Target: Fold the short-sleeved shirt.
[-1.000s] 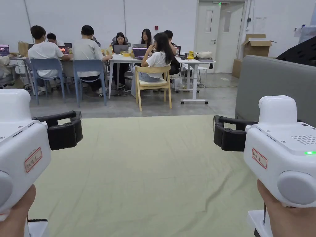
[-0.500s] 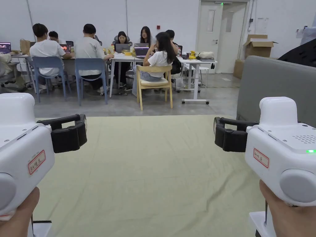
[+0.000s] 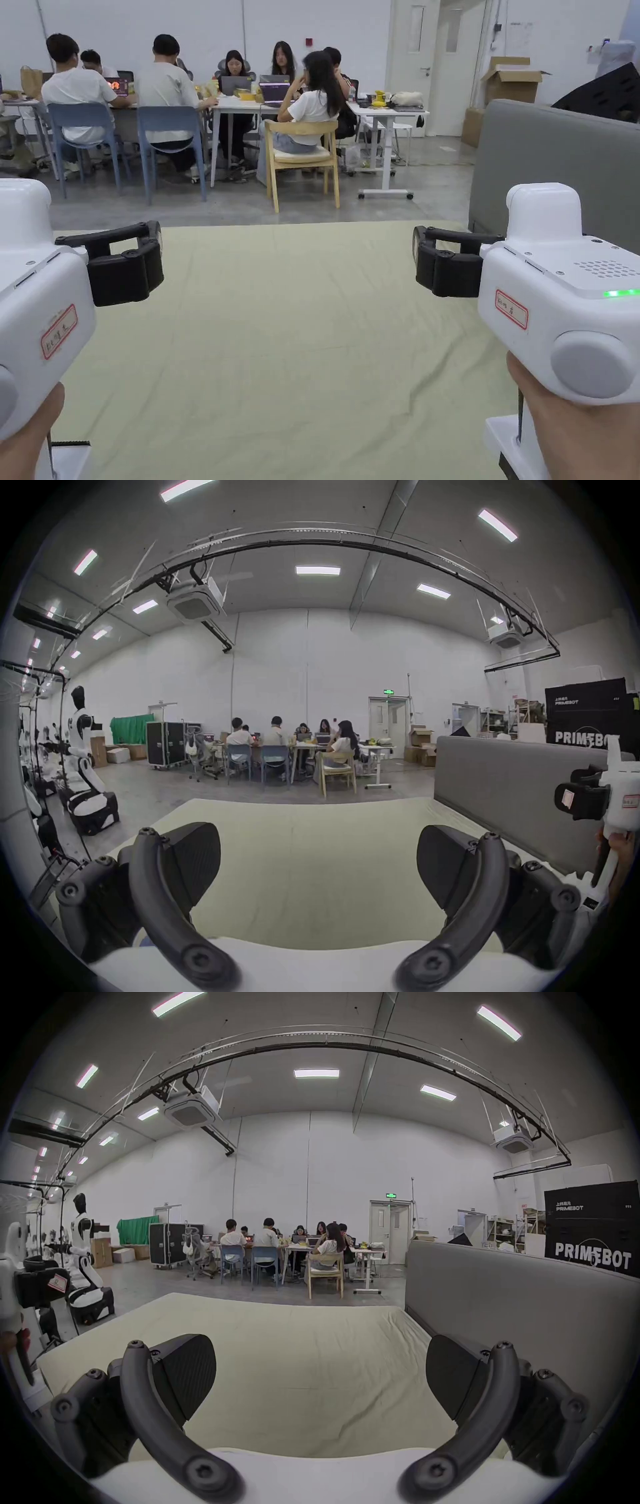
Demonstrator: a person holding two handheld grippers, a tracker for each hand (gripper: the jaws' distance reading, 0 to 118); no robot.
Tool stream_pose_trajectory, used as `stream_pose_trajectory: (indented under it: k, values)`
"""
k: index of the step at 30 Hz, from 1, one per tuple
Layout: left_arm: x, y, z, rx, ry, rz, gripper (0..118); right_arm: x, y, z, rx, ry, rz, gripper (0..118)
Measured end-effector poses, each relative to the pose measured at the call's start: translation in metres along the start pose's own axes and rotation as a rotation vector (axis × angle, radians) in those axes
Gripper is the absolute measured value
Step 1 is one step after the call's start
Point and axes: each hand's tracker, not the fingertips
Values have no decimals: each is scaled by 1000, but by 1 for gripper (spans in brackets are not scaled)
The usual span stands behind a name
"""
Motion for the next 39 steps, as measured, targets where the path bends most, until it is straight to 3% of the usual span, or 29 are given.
stream_pose_trajectory:
  k: [4,7,10,16,19,22,26,29,33,39]
  values:
    - [-4,0,0,3,2,19,118,-2,0,0,3,-18,27,118]
    - [-20,1,-3,-8,-141,166,118,-3,2,2,7,-15,26,118]
    - [-25,3,-5,-25,-166,186,118,-5,1,2,15,-27,23,118]
    - [-3,3,-2,54,76,-31,118,-6,-1,-4,-10,-12,29,118]
    - [4,4,-2,60,124,-74,118,-6,-2,-3,-14,-8,21,118]
    - [3,2,-3,51,115,-38,118,-7,-3,-4,-12,-1,11,118]
    - [0,-6,-6,29,219,-1,118,-13,-5,-5,-13,-47,50,118]
    - [-7,-8,-7,10,177,2,118,-14,-8,-5,-11,-71,50,118]
    - [-13,-8,-7,-12,124,63,118,-10,-10,-6,-2,-18,-13,118]
    - [-6,-4,-7,-8,121,69,118,-9,-10,-8,-6,-8,-12,118]
